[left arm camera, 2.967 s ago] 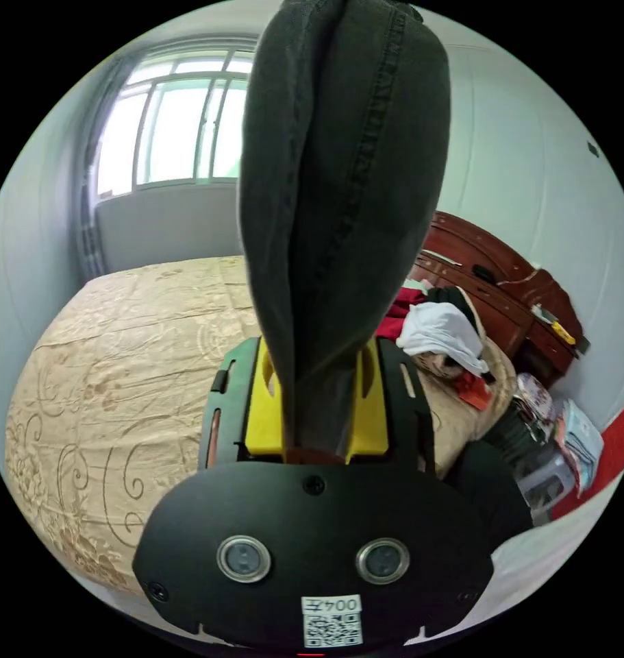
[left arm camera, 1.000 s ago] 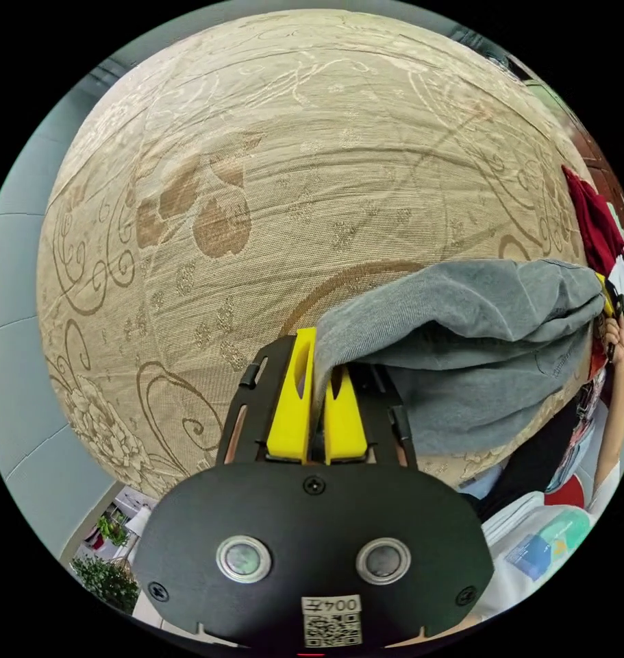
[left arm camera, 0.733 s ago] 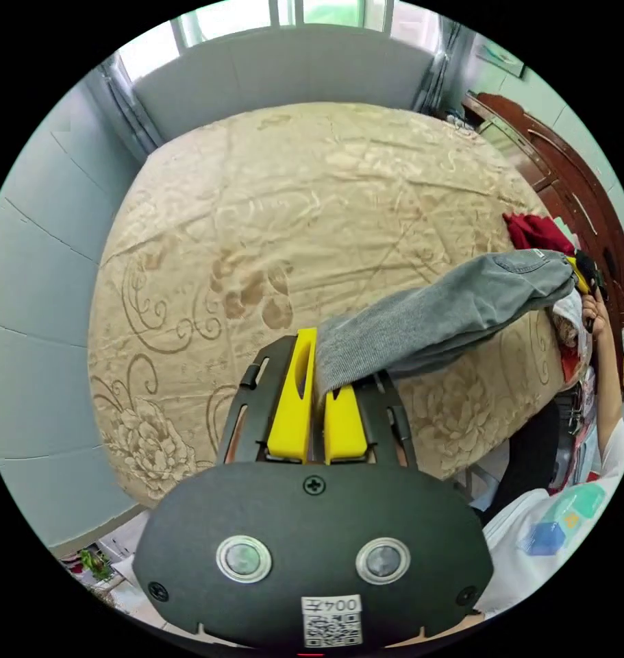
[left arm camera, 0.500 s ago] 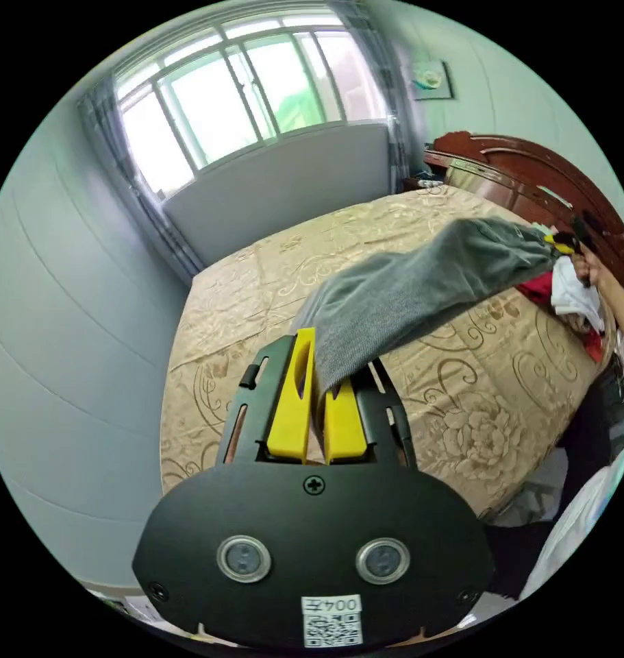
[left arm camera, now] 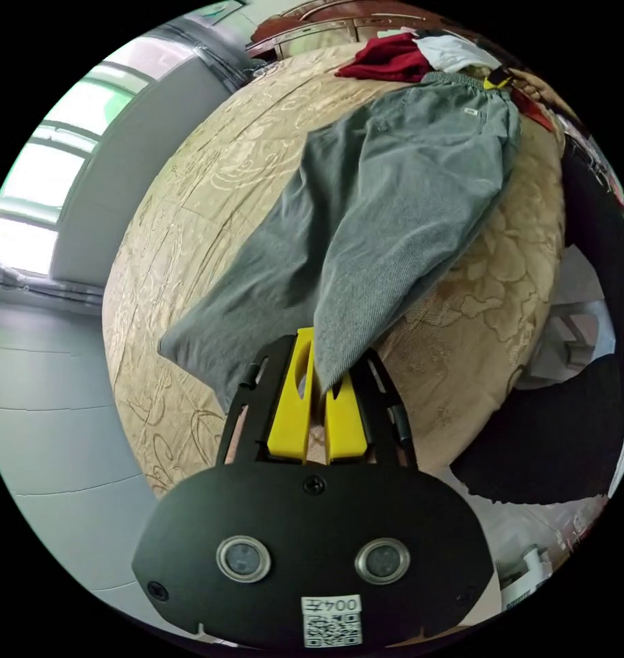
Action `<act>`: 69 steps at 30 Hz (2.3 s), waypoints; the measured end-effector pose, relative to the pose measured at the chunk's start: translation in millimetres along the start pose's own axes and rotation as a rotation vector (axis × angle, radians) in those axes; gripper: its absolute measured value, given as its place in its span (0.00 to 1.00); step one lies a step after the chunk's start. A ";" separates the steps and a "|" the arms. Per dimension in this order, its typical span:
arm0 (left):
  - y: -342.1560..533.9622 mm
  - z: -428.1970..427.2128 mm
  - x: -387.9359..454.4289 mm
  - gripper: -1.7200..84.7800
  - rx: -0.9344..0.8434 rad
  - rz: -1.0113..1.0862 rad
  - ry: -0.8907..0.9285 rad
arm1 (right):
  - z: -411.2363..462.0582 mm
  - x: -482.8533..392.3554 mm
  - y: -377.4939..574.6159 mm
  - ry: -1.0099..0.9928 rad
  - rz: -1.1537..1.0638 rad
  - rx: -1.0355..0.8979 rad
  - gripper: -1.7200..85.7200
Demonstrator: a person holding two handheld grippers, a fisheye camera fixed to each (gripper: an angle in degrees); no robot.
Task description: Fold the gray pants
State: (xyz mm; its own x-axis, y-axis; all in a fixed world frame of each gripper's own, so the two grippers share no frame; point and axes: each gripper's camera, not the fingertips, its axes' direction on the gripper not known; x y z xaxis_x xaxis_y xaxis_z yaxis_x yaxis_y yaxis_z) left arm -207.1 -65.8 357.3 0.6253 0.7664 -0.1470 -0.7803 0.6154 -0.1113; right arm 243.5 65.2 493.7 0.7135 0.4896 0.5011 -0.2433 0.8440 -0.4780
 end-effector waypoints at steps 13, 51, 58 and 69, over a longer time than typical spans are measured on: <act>68.1 55.0 30.9 0.08 0.000 -0.229 0.105 | -84.6 -14.5 103.9 -0.009 0.271 0.282 0.15; 436.2 324.6 -134.6 0.16 0.625 -1.810 1.156 | -35.7 -588.7 -15.2 -0.110 -0.529 0.106 0.14; 443.9 322.2 -144.4 0.08 0.651 -1.756 1.014 | -86.4 -569.7 -33.6 0.238 -0.299 0.099 0.09; 439.6 153.3 -278.6 0.05 0.212 -1.215 0.597 | -123.9 -583.9 -44.7 0.445 -0.290 -0.065 0.10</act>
State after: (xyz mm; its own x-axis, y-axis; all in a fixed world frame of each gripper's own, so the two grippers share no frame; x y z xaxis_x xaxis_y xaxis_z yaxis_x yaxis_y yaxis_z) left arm -723.5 19.5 499.9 0.7694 -0.4335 -0.4691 0.3027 0.8942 -0.3299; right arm -80.9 -285.5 133.1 0.9584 0.0860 0.2721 0.0365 0.9086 -0.4161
